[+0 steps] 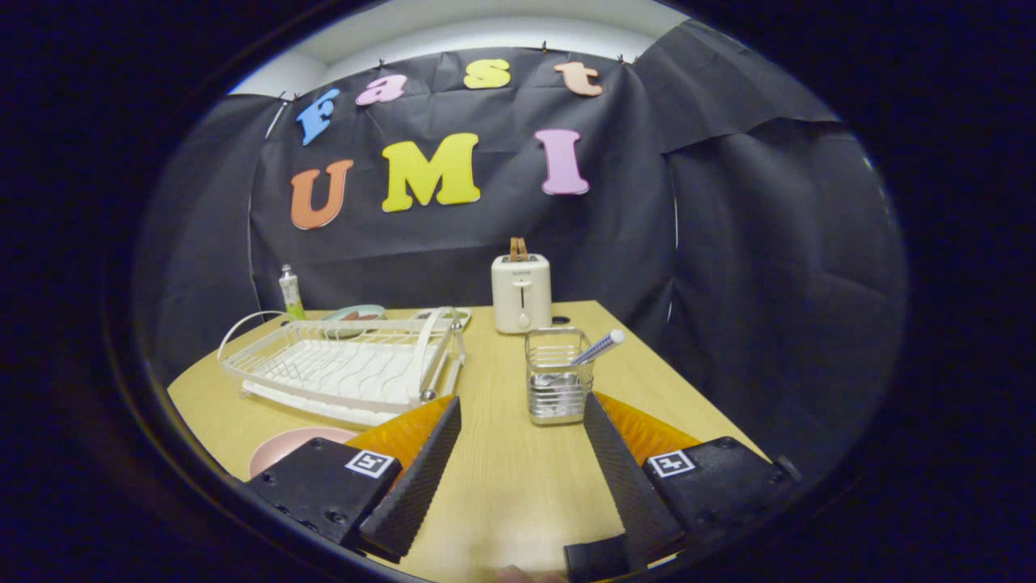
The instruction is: Take the plate from the dish rack, then take the spoon from the basket and place it into the plate.
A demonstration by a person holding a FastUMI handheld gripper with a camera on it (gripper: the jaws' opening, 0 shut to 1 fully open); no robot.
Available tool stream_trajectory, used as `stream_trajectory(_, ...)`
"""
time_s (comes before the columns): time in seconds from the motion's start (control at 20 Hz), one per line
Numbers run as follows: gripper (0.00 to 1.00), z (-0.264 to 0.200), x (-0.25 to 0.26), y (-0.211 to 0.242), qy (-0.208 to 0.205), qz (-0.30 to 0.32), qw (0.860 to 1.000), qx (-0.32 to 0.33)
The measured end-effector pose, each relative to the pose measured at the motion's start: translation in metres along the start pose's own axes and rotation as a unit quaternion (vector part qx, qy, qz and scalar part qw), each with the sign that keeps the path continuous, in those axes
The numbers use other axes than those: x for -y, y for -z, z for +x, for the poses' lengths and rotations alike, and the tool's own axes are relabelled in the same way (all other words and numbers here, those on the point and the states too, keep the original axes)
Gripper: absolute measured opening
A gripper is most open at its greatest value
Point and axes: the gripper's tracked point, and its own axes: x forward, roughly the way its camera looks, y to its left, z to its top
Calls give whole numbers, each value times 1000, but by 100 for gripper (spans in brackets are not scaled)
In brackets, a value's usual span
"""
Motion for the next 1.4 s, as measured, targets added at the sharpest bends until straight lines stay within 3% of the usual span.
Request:
stream_trajectory(0.15, 98, 13, 24, -9, 2, 12, 999, 36)
stream_trajectory(0.6, 82, 79, 41, -17, -26, 37, 999, -4)
stream_trajectory(0.75, 61, 95, 32, -11, -30, 28, 999, -24)
stream_trajectory(1.05, 36, 111, 27, -22, -3, -9, 1000, -12)
stream_trajectory(1.15, 20, 111, 28, -28, 15, -25, 1000, -8)
stream_trajectory(1.4, 16, 105, 16, -57, 28, -56, 998, 13)
